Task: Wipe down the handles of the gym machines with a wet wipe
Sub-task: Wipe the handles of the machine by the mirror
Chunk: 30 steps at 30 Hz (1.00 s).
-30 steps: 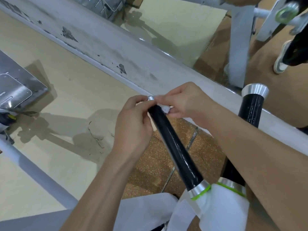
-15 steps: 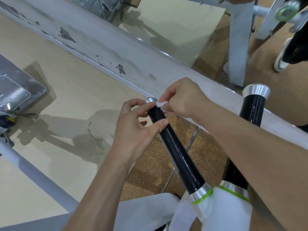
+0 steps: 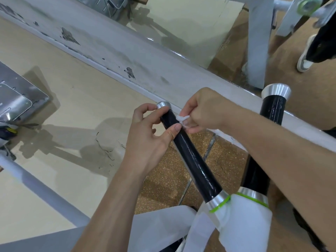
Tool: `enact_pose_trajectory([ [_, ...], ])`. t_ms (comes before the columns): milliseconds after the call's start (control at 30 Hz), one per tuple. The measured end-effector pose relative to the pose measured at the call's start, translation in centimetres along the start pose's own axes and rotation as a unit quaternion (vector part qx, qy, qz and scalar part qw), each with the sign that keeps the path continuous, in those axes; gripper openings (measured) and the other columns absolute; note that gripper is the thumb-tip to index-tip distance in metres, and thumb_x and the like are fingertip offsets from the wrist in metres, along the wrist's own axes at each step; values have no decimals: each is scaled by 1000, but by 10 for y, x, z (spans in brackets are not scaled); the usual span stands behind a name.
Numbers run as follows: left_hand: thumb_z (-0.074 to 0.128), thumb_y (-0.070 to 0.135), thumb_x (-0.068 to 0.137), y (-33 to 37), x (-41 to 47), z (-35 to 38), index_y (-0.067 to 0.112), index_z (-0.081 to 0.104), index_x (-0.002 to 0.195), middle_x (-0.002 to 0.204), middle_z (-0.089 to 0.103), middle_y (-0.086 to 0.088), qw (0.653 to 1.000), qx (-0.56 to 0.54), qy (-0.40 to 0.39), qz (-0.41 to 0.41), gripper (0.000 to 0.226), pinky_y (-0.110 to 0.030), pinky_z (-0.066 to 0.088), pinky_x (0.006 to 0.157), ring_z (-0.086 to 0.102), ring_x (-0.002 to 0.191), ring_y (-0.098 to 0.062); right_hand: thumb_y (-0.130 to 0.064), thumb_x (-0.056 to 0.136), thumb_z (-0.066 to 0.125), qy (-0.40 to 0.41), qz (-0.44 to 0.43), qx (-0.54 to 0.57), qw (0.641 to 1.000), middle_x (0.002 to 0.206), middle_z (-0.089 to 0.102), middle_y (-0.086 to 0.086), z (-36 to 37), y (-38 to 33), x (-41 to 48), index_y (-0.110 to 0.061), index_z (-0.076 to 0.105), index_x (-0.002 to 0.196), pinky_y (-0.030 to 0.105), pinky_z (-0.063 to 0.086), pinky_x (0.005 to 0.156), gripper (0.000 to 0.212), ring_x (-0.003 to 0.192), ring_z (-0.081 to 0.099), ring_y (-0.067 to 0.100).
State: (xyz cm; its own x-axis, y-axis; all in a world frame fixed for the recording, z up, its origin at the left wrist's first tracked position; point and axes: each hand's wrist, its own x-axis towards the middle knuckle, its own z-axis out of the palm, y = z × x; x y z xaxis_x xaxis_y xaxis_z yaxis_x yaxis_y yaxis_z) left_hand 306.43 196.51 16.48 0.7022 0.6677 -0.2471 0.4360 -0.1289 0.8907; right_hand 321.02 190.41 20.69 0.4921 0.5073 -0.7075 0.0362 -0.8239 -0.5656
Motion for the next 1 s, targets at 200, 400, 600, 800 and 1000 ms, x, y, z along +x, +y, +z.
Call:
enact_pose_trajectory([
  [200,53,76,58,5,-12,-10,31,38,144,151,26,16,983,156,-88,35,98,-15,21,101,25,136,0,8,75,70,45,-42,-6,998,72,65,11,5,-5,-1,-9,69,80,32,60,68,17,67,68,24],
  [400,59,82,54,10,-12,-12,27,36,145,154,24,15,981,166,-95,23,110,-21,25,109,26,138,-3,10,76,67,-33,-22,-65,997,73,69,15,-9,-1,-15,-11,69,74,31,60,69,21,73,72,28],
  [600,64,83,45,19,-24,-10,32,34,145,155,16,23,984,106,-143,2,116,-37,30,114,27,139,-4,7,78,67,5,-32,-86,996,65,65,9,1,-1,-13,-14,65,70,26,59,62,23,62,70,20],
  [800,68,80,43,19,-25,-9,32,32,145,155,14,26,985,94,-142,-6,118,-38,32,113,28,139,-7,3,77,69,-10,-39,-122,992,69,67,5,-10,4,-25,-17,67,72,23,53,53,20,57,65,12],
  [1000,74,75,43,19,-28,-7,32,42,140,155,19,21,988,81,-129,-7,111,-38,33,112,31,138,-7,-10,75,76,-43,-63,-204,976,84,68,-1,-8,8,-41,-21,63,72,26,51,69,18,78,64,14],
])
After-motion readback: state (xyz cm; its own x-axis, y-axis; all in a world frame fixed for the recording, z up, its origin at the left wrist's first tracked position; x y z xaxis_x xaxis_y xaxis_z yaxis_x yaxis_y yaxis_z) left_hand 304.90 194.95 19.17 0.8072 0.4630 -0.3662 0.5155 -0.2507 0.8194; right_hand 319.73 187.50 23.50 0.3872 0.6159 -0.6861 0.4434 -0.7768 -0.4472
